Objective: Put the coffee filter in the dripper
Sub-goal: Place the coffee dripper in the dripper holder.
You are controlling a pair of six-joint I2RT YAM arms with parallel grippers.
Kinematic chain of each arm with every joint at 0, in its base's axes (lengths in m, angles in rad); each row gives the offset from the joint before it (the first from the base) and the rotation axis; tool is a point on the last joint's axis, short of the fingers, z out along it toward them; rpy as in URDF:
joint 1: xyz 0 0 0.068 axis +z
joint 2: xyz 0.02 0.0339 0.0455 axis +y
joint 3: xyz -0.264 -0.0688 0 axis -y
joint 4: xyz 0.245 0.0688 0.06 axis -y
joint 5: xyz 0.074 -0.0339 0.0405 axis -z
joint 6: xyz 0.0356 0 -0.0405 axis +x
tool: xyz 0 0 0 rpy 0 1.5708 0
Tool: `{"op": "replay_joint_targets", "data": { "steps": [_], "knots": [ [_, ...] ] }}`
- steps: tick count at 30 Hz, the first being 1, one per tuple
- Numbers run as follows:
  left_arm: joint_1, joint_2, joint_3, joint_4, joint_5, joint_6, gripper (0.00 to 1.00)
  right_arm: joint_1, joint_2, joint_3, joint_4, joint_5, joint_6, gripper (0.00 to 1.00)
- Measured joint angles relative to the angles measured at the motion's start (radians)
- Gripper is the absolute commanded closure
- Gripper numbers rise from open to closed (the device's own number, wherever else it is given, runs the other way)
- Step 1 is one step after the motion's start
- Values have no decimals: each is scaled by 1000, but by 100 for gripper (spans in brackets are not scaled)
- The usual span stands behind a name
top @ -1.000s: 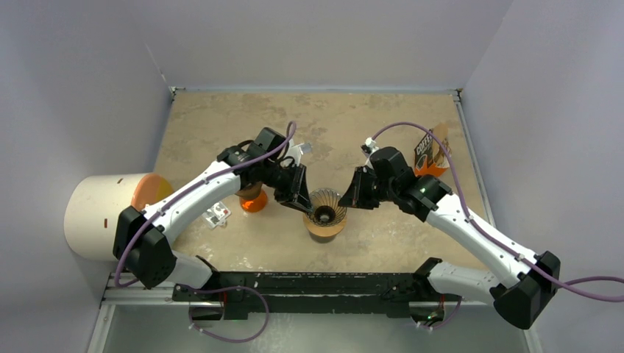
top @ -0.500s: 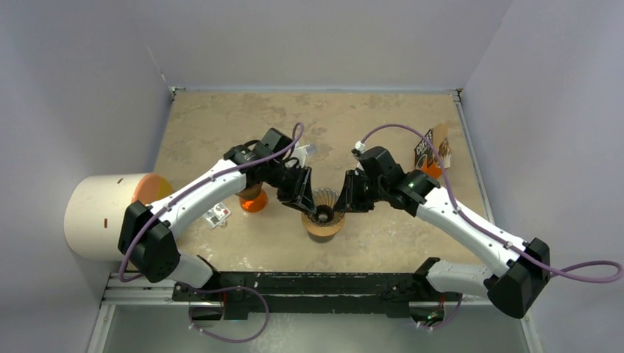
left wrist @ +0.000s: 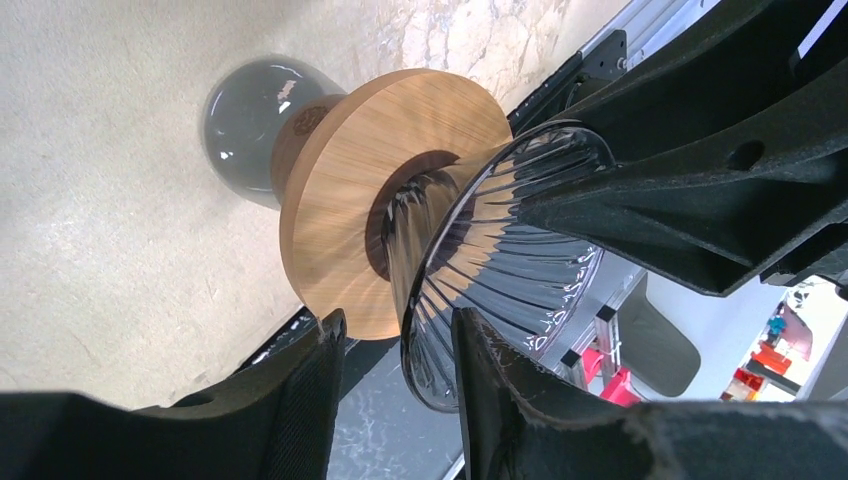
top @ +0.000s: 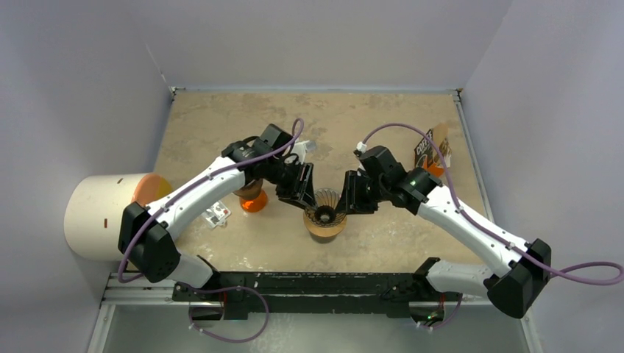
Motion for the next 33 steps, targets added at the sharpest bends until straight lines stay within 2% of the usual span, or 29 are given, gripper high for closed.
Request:
{"op": "replay_joint_targets", "data": {
  "steps": [5, 15, 26, 33],
  "knots": [
    [0, 0, 37, -16, -10, 17, 53, 0, 0, 43, -22, 7, -2, 55],
    [0, 0, 140, -92, -64, 90, 51, -6, 7, 194, -93, 97, -60, 47],
    [0, -13, 215, -154, -192, 209, 45, -20, -31, 337, -157, 345, -202, 47],
    [0, -115, 215, -150, -308, 279, 42, -32, -67, 402, -190, 577, -330, 39]
  ]
}}
